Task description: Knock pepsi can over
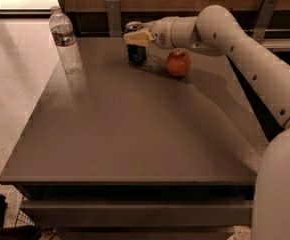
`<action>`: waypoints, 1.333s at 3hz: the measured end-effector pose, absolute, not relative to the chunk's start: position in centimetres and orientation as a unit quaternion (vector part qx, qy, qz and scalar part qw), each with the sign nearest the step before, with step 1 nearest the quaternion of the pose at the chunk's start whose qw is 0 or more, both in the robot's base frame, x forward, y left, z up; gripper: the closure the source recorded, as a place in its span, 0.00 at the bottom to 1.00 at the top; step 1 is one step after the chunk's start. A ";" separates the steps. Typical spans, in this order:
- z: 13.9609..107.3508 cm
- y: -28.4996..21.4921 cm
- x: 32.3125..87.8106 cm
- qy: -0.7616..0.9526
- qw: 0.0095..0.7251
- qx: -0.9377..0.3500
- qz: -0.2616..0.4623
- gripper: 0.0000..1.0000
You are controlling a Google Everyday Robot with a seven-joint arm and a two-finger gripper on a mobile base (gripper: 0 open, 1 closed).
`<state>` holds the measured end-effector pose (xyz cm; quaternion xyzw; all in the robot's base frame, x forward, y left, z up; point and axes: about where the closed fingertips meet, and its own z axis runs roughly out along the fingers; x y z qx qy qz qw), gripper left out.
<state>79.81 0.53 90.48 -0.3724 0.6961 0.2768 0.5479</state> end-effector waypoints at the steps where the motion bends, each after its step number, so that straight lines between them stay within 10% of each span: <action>1: 92.7 -0.2 79.4 0.712 0.517 -0.404 0.251 1.00; 4: 95.0 0.1 77.3 0.764 0.362 -0.528 0.077 1.00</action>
Offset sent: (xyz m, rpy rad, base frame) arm -0.0196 -0.0387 0.0807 -0.5574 0.1506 0.0742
